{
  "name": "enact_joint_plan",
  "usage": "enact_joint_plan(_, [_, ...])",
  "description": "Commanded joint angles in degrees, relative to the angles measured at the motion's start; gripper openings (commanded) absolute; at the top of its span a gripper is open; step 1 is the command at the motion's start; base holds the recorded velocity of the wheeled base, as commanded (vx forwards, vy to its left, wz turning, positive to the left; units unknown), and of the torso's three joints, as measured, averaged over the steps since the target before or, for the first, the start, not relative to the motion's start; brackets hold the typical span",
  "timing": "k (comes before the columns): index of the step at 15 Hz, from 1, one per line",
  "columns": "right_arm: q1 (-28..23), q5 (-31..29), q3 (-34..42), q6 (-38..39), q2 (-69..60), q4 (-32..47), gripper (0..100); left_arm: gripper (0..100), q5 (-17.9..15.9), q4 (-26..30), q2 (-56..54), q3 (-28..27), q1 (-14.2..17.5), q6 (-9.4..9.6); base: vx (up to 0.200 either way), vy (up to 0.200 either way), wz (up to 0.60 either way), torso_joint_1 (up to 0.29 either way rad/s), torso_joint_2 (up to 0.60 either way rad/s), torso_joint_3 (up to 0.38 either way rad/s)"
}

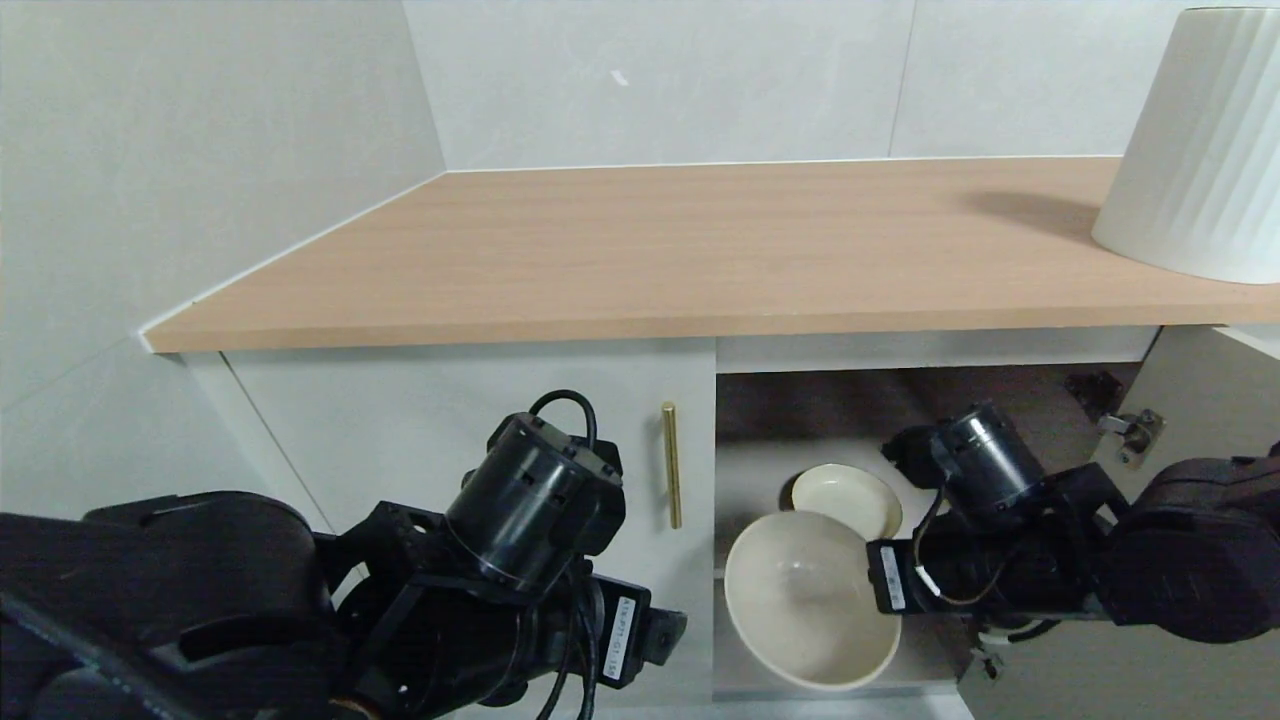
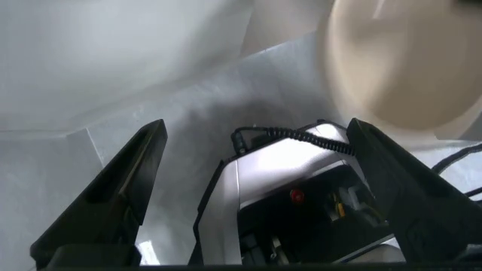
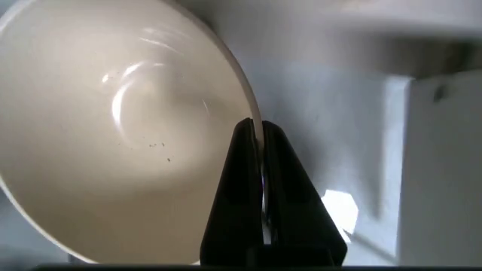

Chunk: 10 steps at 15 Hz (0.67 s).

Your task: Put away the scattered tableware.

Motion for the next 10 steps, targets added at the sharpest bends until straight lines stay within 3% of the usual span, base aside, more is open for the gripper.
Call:
enact_joint_plan(1, [-4.8, -0.4, 1.6, 1.6, 0.4, -7.4, 0, 100, 0.0, 0.0, -0.6, 0.0, 0.3, -0.01, 0.0, 0.0, 0.0, 0.0, 0.0, 0.0])
enact_joint_plan(4, [-6.2, -1.5, 4.1, 2.9, 3.5, -20.4, 0, 100, 0.0, 0.0, -0.9, -0.2, 0.4, -0.1, 0.0, 0.0, 0.0, 0.0, 0.0, 0.0])
enact_joint_plan(9, [-9.8, -4.8, 1.2, 5.2, 10.4, -23.8, 0, 100, 0.0, 0.1, -0.9, -0.3, 0.5, -0.1, 0.0, 0.0, 0.0, 0.0, 0.0, 0.0])
enact_joint_plan(10, [-11.1, -8.7, -2.2, 8.6, 13.9, -23.7, 0, 100, 0.0, 0.0, -0.8, -0.3, 0.5, -0.1, 0.0, 0.0, 0.0, 0.0, 0.0, 0.0])
